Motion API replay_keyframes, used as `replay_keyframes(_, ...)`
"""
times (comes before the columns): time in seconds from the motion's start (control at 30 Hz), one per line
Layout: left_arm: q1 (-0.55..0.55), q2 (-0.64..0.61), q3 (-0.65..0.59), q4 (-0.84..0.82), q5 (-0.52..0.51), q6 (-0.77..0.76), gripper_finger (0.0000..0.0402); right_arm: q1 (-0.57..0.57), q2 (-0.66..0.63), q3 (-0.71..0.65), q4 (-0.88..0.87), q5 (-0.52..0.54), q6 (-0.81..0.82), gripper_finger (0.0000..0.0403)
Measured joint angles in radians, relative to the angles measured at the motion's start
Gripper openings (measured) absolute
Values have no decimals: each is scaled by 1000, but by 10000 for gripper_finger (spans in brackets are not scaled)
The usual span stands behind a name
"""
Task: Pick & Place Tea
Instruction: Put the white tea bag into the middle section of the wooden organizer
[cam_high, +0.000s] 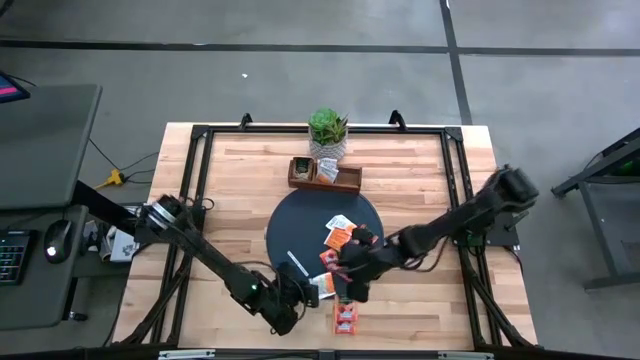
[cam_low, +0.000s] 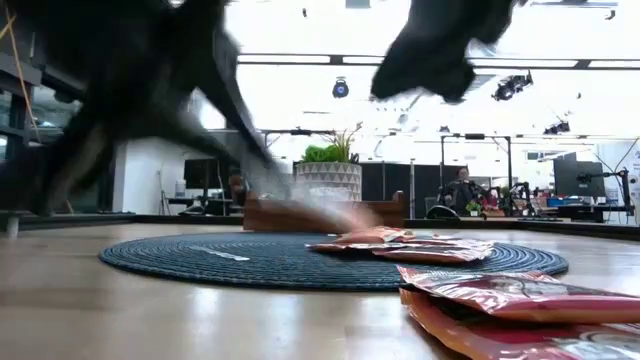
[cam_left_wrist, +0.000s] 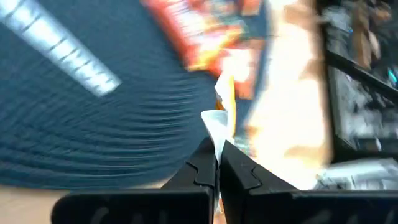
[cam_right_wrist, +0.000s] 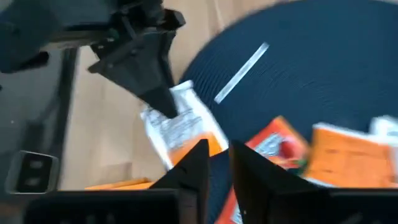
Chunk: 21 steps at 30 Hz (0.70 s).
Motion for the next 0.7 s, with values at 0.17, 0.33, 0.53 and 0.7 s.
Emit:
replay_keyframes(0.17, 86, -140, -2, -143, 82, 365, 0, 1, -177, 0, -152, 20, -40, 96)
replay_keyframes(0.33, 277, -269, 0, -212, 372, 874, 0, 4, -289, 1, -258, 62, -45, 116)
replay_keyframes(0.53, 570, -299, 13, -362, 759, 1352, 0, 4, -324, 1, -321, 109, -45, 118)
replay_keyframes(0.7, 757, -274, 147, -627, 805, 1718, 0, 4, -324, 1, -323, 112, -36, 119)
